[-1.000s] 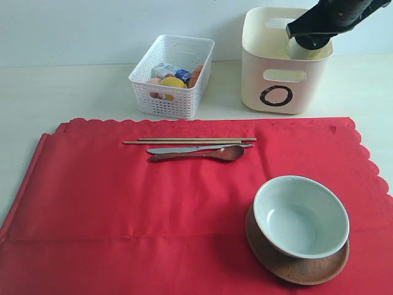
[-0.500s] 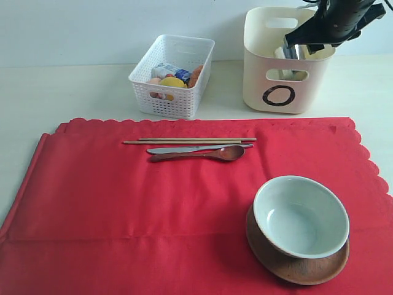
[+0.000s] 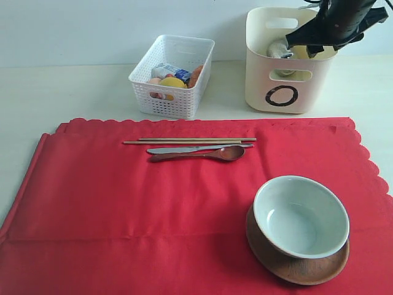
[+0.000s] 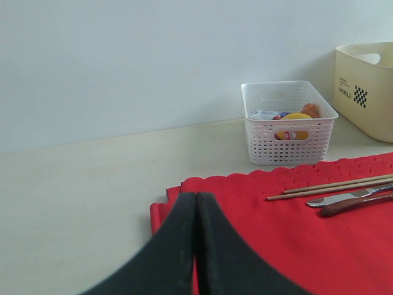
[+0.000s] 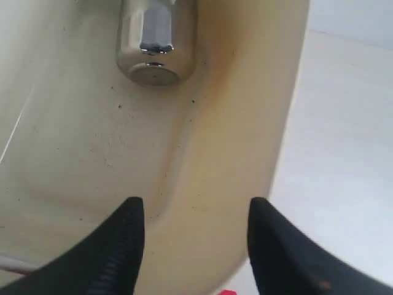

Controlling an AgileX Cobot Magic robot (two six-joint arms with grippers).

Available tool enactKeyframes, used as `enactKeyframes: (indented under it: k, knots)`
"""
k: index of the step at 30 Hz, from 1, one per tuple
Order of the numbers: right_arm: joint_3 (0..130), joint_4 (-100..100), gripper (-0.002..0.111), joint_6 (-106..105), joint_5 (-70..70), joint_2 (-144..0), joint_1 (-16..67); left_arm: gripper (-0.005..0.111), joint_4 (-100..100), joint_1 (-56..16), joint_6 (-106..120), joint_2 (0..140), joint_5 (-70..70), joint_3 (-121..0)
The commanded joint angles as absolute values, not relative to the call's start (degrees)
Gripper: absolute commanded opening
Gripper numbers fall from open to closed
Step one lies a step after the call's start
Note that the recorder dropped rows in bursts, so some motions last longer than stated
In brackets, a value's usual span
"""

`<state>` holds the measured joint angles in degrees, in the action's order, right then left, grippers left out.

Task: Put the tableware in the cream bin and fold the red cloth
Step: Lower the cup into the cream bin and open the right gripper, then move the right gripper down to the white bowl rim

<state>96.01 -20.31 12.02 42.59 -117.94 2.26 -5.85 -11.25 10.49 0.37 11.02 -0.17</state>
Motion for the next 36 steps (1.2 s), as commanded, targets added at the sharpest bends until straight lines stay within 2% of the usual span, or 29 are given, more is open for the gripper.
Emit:
enactKeyframes:
  k: [1,12,29,36]
  knots:
    - [96.4,-20.4,0.050,12.0,45.2,-114.3,2.0,0.001,-5.9,-11.6,10.4,0.0,11.0,0.0]
    - [96.4,-19.9,0.050,11.2,53.2,-106.0,2.0,0.001,-5.9,-11.6,10.4,0.0,11.0,0.0]
    - [96.4,-0.6,0.050,-8.7,70.0,-101.3,2.0,0.001,-5.9,-11.6,10.3,0.0,11.0,0.0]
    - [94.6,4.8,0.050,-12.4,70.0,-100.8,2.0,0.001,-5.9,-11.6,10.4,0.0,11.0,0.0]
